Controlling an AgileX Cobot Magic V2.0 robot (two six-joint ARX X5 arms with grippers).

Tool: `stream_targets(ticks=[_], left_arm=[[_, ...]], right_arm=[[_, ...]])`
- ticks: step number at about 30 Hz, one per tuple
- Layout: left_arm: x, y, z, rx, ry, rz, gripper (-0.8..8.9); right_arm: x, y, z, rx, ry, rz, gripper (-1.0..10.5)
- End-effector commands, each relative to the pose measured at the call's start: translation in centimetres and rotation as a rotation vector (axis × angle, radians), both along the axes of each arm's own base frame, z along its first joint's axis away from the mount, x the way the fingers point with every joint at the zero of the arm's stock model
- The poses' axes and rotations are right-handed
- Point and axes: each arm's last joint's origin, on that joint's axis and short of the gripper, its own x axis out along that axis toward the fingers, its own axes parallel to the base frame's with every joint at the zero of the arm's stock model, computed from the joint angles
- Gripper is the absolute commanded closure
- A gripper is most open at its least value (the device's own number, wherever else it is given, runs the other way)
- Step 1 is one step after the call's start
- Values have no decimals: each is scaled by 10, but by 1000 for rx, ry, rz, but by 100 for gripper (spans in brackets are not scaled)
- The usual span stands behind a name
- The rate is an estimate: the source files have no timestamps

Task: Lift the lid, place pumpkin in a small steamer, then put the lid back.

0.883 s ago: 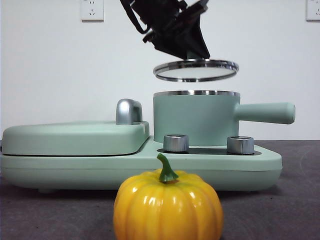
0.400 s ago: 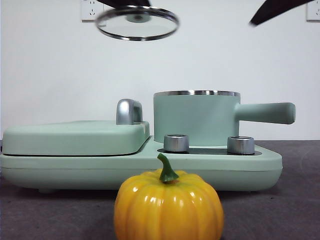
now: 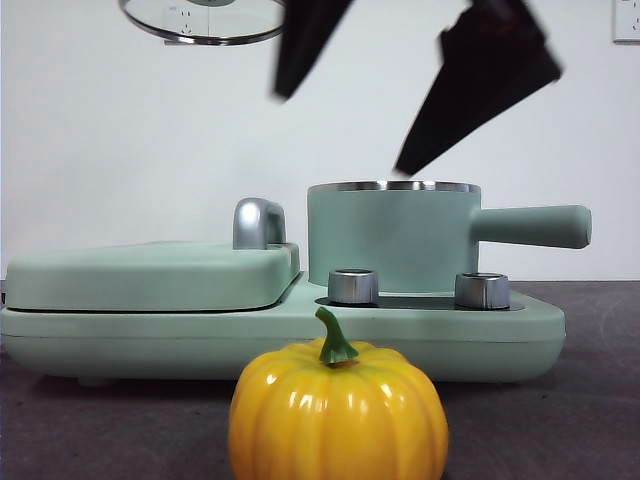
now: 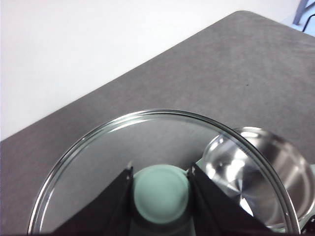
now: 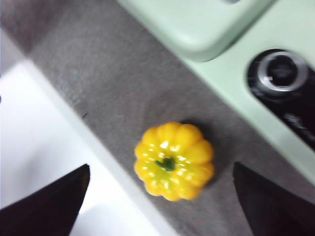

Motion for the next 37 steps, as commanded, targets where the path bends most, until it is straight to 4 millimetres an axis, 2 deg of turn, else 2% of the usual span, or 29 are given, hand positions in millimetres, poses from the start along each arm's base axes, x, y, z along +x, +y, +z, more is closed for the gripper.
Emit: stream_targets(ticks=[1,13,29,32,35,37], left_arm=[[-2,3,10,-8,-34,2,798],[-3,7,9,1,-11,13,798],[-2,9,8,2,-9,21,798],[-1,10,8,2,-8,24,798],[-1,11,8,2,-9,26,798],[-1,11,8,3,-9,27,798]], right_arm=[[0,17,-7,-14,14,5,410],[7,48,-58,-190,77,19,396],[16,63,-106,-331,159,31,406],[16,64,-109,-340,159,41,466],[16,64,-109,-338,154,50,622],[17,64,-109,-339,155,49,681]])
